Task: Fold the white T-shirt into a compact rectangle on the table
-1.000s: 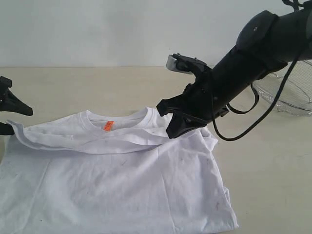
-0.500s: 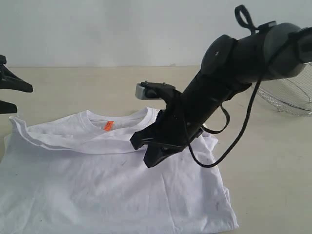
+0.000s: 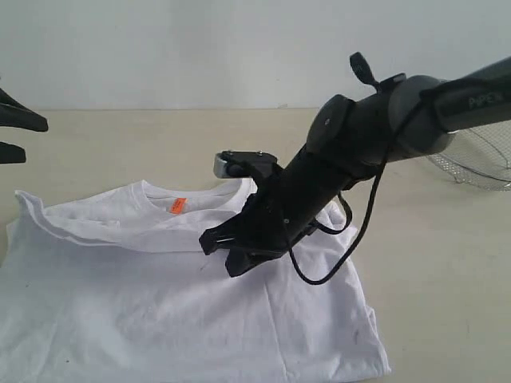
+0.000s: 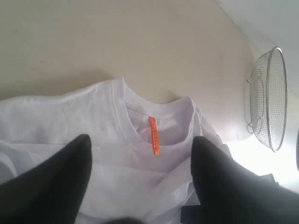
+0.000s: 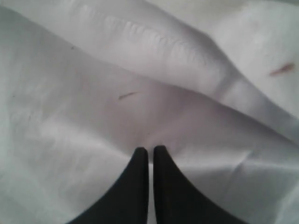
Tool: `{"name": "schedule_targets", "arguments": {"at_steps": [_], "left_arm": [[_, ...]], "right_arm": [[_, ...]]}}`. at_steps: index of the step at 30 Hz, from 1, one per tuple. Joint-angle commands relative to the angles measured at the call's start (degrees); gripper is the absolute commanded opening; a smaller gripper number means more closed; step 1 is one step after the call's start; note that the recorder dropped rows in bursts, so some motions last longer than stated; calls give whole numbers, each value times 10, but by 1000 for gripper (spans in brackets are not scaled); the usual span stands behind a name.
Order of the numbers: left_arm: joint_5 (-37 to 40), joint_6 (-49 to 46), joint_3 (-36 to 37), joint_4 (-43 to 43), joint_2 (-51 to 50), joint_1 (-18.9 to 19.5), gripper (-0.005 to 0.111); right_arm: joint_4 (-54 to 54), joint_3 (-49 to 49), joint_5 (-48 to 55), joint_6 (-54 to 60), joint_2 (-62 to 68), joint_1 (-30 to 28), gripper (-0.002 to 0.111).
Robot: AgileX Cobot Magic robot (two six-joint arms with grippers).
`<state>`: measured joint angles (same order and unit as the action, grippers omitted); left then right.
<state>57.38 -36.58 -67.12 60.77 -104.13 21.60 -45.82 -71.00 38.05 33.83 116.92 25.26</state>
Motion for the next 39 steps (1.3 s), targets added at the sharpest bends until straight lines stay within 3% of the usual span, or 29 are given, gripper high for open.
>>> {"name": "schedule_targets", "arguments": {"at_steps": [1, 15, 21, 23, 32, 39], "left_arm": [[20, -3, -3, 2, 7, 1, 58], [64, -1, -3, -3, 7, 1, 58], [86, -1, -3, -3, 7, 1, 58], [88, -1, -3, -6, 7, 1, 58], [95, -1, -3, -5, 7, 1, 58], [124, 1, -3, -5, 7, 1, 58]], "right_arm": [[-15, -13, -30, 8, 10, 0, 0], [4, -117, -104, -40, 57, -18, 0], [26, -151, -12, -54, 44, -87, 0], [68, -151, 3, -55, 15, -87, 0], [72, -145, 130, -47, -20, -83, 0], [58, -135, 105, -22, 1, -31, 0]]}}
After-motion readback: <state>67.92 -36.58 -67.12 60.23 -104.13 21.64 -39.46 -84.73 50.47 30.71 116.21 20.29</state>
